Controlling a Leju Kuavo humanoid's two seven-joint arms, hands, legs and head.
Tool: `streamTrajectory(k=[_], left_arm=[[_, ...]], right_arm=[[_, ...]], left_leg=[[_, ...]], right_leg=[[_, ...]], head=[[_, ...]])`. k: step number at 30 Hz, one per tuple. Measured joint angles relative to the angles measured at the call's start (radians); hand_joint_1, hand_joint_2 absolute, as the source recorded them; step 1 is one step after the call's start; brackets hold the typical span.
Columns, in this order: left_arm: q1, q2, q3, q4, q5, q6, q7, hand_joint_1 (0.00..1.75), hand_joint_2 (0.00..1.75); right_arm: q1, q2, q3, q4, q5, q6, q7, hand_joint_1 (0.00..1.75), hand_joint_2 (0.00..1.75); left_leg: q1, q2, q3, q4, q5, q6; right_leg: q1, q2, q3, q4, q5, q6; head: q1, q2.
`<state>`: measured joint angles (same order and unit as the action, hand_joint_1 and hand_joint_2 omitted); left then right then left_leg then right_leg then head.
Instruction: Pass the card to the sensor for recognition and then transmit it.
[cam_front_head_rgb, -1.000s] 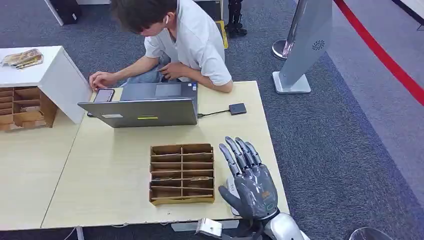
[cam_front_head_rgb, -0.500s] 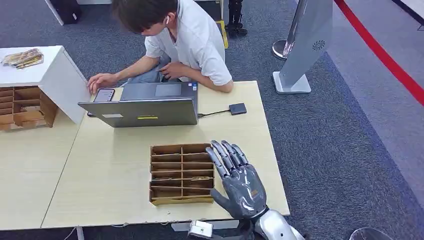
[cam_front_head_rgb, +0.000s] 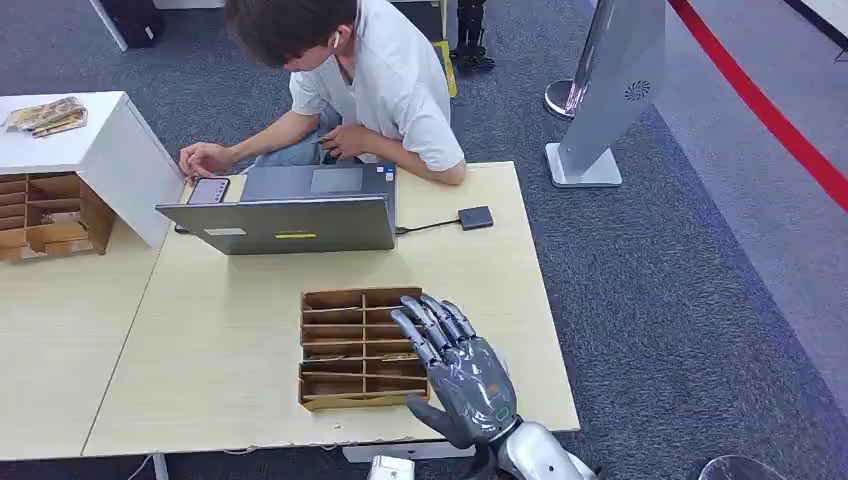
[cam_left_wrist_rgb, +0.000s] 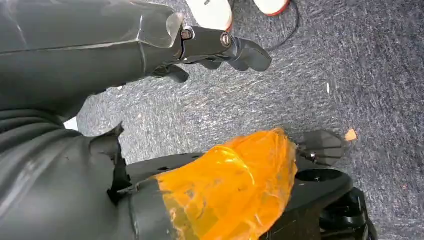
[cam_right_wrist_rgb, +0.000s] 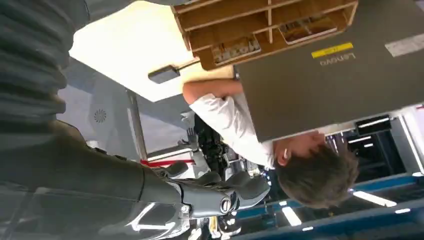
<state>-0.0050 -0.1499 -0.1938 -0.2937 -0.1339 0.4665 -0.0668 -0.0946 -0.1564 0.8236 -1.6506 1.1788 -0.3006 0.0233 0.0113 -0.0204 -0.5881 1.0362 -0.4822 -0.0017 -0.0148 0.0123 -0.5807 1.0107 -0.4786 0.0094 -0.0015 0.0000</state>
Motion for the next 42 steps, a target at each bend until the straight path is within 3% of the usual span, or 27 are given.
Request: streamTrajectory(k=[19, 25, 39, 40, 42], left_arm=[[-0.001, 0.000, 0.016, 0.000, -0.016, -0.003, 0.003, 0.00, 0.00], [-0.001, 0.000, 0.021, 0.000, -0.037, -0.003, 0.008, 0.00, 0.00], [0.001, -0.002, 0.054, 0.000, -0.050, 0.001, 0.013, 0.00, 0.00], [0.002, -0.003, 0.058, 0.000, -0.053, 0.002, 0.013, 0.00, 0.00], [0.002, -0.006, 0.066, 0.000, -0.059, 0.003, 0.016, 0.00, 0.00]], right_arm=[[-0.005, 0.005, 0.016, 0.063, 0.022, 0.012, 0.022, 0.00, 1.75], [-0.009, -0.001, 0.018, 0.063, 0.078, 0.086, 0.106, 0.00, 1.75], [-0.003, -0.025, 0.018, 0.077, 0.090, 0.117, 0.150, 0.00, 1.75], [-0.003, -0.025, 0.018, 0.081, 0.094, 0.120, 0.155, 0.02, 1.75], [-0.002, -0.024, 0.016, 0.088, 0.099, 0.122, 0.164, 0.54, 1.75]], left_leg=[[0.000, 0.000, 0.000, 0.000, 0.000, 0.000], [0.000, 0.000, 0.000, 0.000, 0.000, 0.000], [0.000, 0.000, 0.000, 0.000, 0.000, 0.000], [0.000, 0.000, 0.000, 0.000, 0.000, 0.000], [0.000, 0.000, 0.000, 0.000, 0.000, 0.000]], right_leg=[[0.000, 0.000, 0.000, 0.000, 0.000, 0.000], [0.000, 0.000, 0.000, 0.000, 0.000, 0.000], [0.000, 0.000, 0.000, 0.000, 0.000, 0.000], [0.000, 0.000, 0.000, 0.000, 0.000, 0.000], [0.000, 0.000, 0.000, 0.000, 0.000, 0.000]], head=[[0.000, 0.000], [0.000, 0.000], [0.000, 0.000], [0.000, 0.000], [0.000, 0.000]])
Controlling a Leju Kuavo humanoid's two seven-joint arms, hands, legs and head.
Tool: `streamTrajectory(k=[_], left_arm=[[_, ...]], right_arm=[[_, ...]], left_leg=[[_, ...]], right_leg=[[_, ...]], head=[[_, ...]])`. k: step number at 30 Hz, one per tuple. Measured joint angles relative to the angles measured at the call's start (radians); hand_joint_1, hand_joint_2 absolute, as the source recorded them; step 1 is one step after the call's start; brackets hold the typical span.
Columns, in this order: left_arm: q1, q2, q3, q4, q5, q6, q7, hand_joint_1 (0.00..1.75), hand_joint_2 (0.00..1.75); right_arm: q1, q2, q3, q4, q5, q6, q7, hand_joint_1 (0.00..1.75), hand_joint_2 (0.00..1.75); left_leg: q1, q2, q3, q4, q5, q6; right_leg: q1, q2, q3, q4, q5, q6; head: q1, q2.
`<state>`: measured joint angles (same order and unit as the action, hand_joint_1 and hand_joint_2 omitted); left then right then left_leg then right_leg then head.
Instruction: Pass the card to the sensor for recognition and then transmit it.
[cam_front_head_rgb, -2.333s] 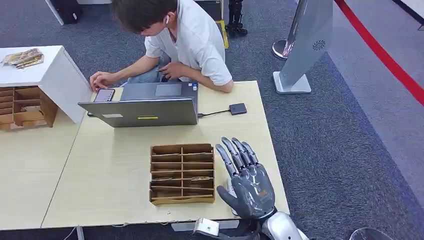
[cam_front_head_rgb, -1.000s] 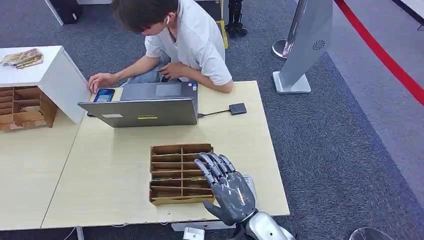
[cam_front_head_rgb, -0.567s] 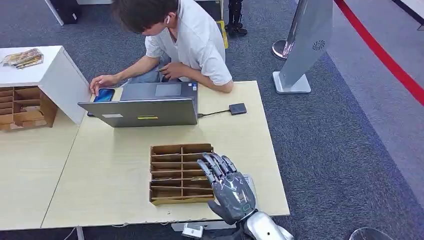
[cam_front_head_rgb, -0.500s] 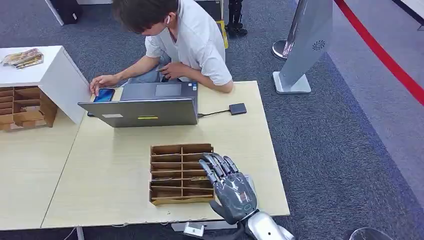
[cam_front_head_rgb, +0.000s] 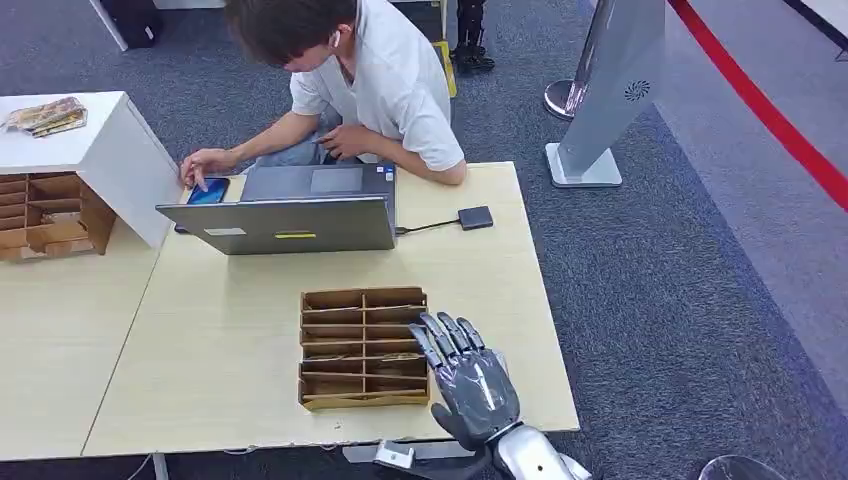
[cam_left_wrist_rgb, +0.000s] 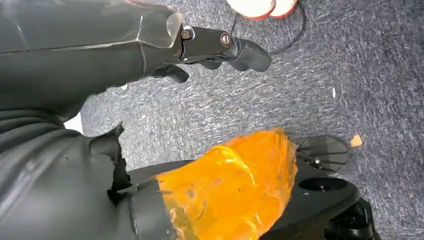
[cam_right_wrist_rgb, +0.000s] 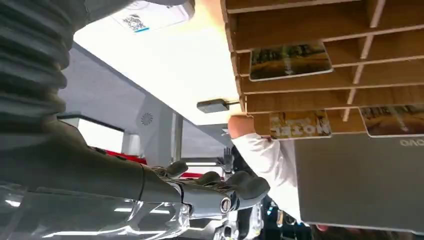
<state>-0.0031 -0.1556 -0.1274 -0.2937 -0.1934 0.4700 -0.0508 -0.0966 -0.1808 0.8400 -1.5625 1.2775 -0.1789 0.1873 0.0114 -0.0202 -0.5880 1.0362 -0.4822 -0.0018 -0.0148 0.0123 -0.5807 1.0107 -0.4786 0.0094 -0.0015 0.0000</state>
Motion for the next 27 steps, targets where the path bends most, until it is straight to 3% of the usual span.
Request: streamTrajectory(k=[1, 3, 4, 6, 7, 8, 9, 24, 26, 27], left_arm=[[0.001, -0.001, 0.002, 0.000, -0.003, 0.000, 0.000, 0.00, 0.00], [0.001, -0.002, 0.007, 0.000, -0.006, 0.002, 0.000, 0.00, 0.00], [0.002, -0.003, 0.009, 0.000, -0.008, 0.003, 0.000, 0.00, 0.00], [0.002, -0.003, 0.015, 0.000, -0.013, 0.003, 0.002, 0.00, 0.00], [0.002, -0.004, 0.019, 0.000, -0.017, 0.003, 0.004, 0.00, 0.00], [0.002, -0.004, 0.024, 0.000, -0.024, 0.003, 0.004, 0.00, 0.00], [0.002, -0.004, 0.027, 0.000, -0.031, 0.003, 0.005, 0.00, 0.00], [0.002, -0.007, 0.045, 0.000, -0.056, -0.003, 0.007, 0.00, 0.00], [0.002, -0.009, 0.051, 0.000, -0.066, -0.006, 0.008, 0.00, 0.00], [0.002, -0.011, 0.056, 0.000, -0.071, -0.007, 0.011, 0.00, 0.00]], right_arm=[[0.000, 0.000, -0.002, 0.003, 0.000, 0.000, 0.000, 0.45, 1.75], [0.002, 0.000, -0.003, 0.008, 0.000, 0.000, 0.000, 0.52, 1.75], [0.003, 0.000, -0.005, 0.008, 0.001, 0.000, 0.000, 0.70, 1.75], [0.004, 0.002, -0.007, 0.008, 0.002, 0.000, 0.000, 0.82, 1.75], [0.004, 0.003, -0.008, 0.008, 0.002, 0.000, 0.000, 0.98, 1.75], [0.004, 0.005, -0.010, 0.008, 0.001, 0.000, 0.000, 1.24, 1.75], [0.004, 0.006, -0.011, 0.008, 0.000, 0.002, -0.002, 1.26, 1.75], [0.004, 0.015, -0.016, 0.008, -0.008, 0.010, -0.007, 1.19, 1.75], [0.004, 0.018, -0.016, 0.008, -0.009, 0.010, -0.007, 1.12, 1.75], [0.003, 0.021, -0.017, 0.008, -0.011, 0.010, -0.008, 0.96, 1.75]], left_leg=[[0.000, 0.000, 0.000, 0.000, 0.000, 0.000], [0.000, 0.000, 0.000, 0.000, 0.000, 0.000], [0.000, 0.000, 0.000, 0.000, 0.000, 0.000], [0.000, 0.000, 0.000, 0.000, 0.000, 0.000], [0.000, 0.000, 0.000, 0.000, 0.000, 0.000], [0.000, 0.000, 0.000, 0.000, 0.000, 0.000], [0.000, 0.000, 0.000, 0.000, 0.000, 0.000], [0.000, 0.000, 0.000, 0.000, 0.000, 0.000], [0.000, 0.000, 0.000, 0.000, 0.000, 0.000], [0.000, 0.000, 0.000, 0.000, 0.000, 0.000]], right_leg=[[0.000, 0.000, 0.000, 0.000, 0.000, 0.000], [0.000, 0.000, 0.000, 0.000, 0.000, 0.000], [0.000, 0.000, 0.000, 0.000, 0.000, 0.000], [0.000, 0.000, 0.000, 0.000, 0.000, 0.000], [0.000, 0.000, 0.000, 0.000, 0.000, 0.000], [0.000, 0.000, 0.000, 0.000, 0.000, 0.000], [0.000, 0.000, 0.000, 0.000, 0.000, 0.000], [0.000, 0.000, 0.000, 0.000, 0.000, 0.000], [0.000, 0.000, 0.000, 0.000, 0.000, 0.000], [0.000, 0.000, 0.000, 0.000, 0.000, 0.000]], head=[[0.000, 0.000], [0.000, 0.000], [0.000, 0.000], [0.000, 0.000], [0.000, 0.000], [0.000, 0.000], [0.000, 0.000], [0.000, 0.000], [0.000, 0.000], [0.000, 0.000]])
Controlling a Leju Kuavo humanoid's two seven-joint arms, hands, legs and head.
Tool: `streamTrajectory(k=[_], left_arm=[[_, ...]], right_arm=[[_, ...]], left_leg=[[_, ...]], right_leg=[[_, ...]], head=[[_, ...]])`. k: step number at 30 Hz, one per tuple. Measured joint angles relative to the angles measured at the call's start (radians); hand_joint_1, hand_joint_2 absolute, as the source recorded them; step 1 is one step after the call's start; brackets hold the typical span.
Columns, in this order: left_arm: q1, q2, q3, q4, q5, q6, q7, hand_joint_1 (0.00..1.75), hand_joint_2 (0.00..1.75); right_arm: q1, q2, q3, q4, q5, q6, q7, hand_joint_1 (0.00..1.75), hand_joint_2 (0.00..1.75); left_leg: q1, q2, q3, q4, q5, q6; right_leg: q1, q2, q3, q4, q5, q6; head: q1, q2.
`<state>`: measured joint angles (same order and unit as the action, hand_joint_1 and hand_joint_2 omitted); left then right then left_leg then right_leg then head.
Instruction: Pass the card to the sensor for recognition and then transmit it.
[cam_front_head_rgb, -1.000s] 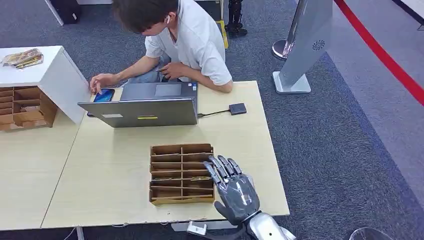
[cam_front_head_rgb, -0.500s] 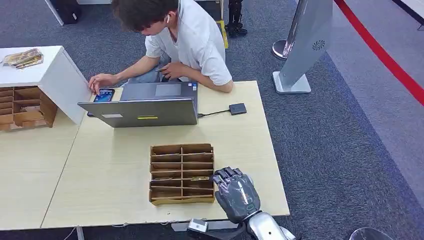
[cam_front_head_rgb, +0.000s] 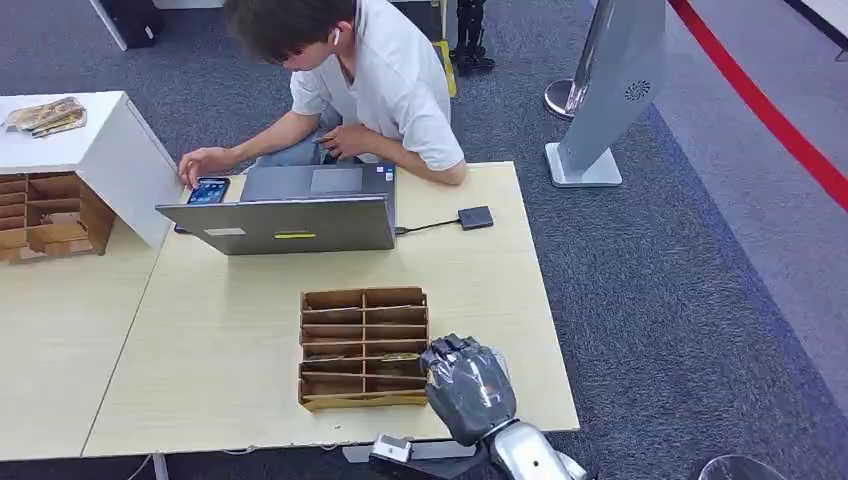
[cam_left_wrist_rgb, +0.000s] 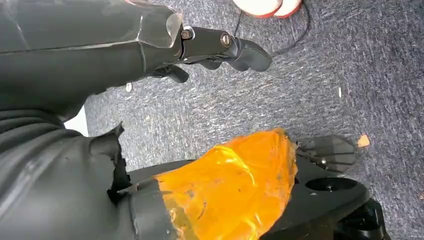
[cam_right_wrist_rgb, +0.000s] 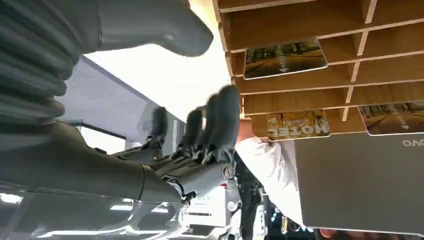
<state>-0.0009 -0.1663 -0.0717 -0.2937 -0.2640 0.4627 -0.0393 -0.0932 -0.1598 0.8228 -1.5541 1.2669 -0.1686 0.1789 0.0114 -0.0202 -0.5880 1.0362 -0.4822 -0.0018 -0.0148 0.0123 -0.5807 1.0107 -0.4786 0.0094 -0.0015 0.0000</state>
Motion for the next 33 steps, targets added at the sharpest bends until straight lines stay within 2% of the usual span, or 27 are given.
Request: streamTrajectory(k=[1, 2, 3, 7, 33], left_arm=[[0.000, 0.000, 0.003, 0.000, -0.006, -0.003, 0.003, 0.00, 0.00], [0.000, -0.001, 0.009, 0.000, -0.012, -0.005, 0.003, 0.00, 0.00], [0.000, -0.002, 0.015, 0.000, -0.014, -0.005, 0.003, 0.00, 0.00], [0.000, -0.003, 0.019, 0.000, -0.021, -0.005, 0.003, 0.00, 0.00], [-0.001, -0.008, 0.039, 0.000, -0.095, -0.023, 0.018, 0.00, 0.00]], right_arm=[[0.000, 0.003, -0.001, 0.000, -0.001, 0.000, -0.001, 0.73, 1.75], [-0.001, 0.005, -0.001, 0.000, -0.003, 0.002, -0.001, 0.73, 1.75], [-0.002, 0.008, -0.001, 0.000, -0.004, 0.002, -0.002, 0.59, 1.75], [-0.011, 0.011, -0.002, -0.002, -0.004, 0.002, -0.002, 0.49, 1.75], [-0.052, 0.051, 0.000, 0.021, -0.020, 0.039, -0.009, 0.51, 1.75]], left_leg=[[0.000, 0.000, 0.000, 0.000, 0.000, 0.000], [0.000, 0.000, 0.000, 0.000, 0.000, 0.000], [0.000, 0.000, 0.000, 0.000, 0.000, 0.000], [0.000, 0.000, 0.000, 0.000, 0.000, 0.000], [0.000, 0.000, 0.000, 0.000, 0.000, 0.000]], right_leg=[[0.000, 0.000, 0.000, 0.000, 0.000, 0.000], [0.000, 0.000, 0.000, 0.000, 0.000, 0.000], [0.000, 0.000, 0.000, 0.000, 0.000, 0.000], [0.000, 0.000, 0.000, 0.000, 0.000, 0.000], [0.000, 0.000, 0.000, 0.000, 0.000, 0.000]], head=[[0.000, 0.000], [0.000, 0.000], [0.000, 0.000], [0.000, 0.000], [0.000, 0.000]])
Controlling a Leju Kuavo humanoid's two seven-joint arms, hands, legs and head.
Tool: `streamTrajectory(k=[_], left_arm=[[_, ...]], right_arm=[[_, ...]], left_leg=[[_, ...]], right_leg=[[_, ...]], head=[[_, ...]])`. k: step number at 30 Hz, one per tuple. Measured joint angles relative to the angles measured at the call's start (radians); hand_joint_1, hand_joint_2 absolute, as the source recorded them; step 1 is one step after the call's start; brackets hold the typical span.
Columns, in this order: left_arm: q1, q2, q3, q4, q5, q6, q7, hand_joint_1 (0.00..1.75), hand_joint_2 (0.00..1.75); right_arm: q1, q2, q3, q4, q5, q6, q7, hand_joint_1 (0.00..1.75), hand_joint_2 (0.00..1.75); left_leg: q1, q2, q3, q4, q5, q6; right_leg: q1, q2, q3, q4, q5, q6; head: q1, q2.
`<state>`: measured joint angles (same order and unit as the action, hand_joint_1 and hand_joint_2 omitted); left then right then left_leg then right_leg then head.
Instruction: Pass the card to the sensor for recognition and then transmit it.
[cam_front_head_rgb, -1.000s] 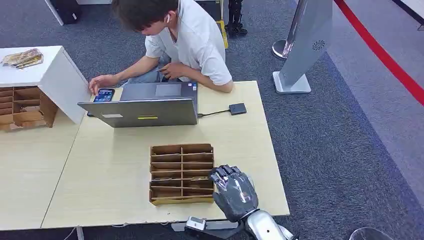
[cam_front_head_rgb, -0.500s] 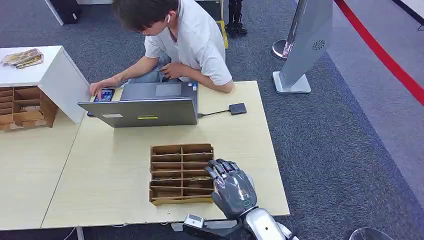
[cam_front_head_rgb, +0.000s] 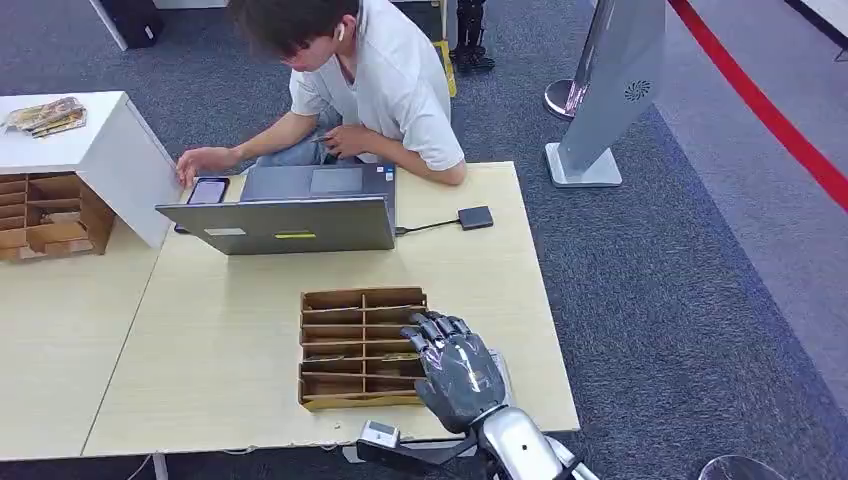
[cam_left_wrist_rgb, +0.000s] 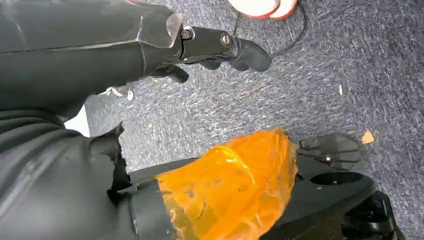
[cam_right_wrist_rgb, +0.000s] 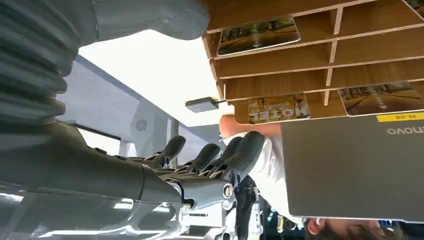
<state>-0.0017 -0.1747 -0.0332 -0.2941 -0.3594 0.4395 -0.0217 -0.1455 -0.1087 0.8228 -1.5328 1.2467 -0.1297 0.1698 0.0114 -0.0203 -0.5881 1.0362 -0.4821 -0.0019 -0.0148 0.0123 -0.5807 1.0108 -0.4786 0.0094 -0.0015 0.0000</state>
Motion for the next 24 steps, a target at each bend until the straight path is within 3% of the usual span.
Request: streamTrajectory(k=[24], left_arm=[[0.000, -0.008, 0.050, -0.009, -0.061, -0.013, 0.007, 0.00, 0.00]], right_arm=[[-0.007, 0.008, 0.003, 0.034, -0.014, 0.017, 0.000, 0.47, 1.75]], left_leg=[[0.000, 0.000, 0.000, 0.000, 0.000, 0.000]], right_leg=[[0.000, 0.000, 0.000, 0.000, 0.000, 0.000]], head=[[0.000, 0.000]])
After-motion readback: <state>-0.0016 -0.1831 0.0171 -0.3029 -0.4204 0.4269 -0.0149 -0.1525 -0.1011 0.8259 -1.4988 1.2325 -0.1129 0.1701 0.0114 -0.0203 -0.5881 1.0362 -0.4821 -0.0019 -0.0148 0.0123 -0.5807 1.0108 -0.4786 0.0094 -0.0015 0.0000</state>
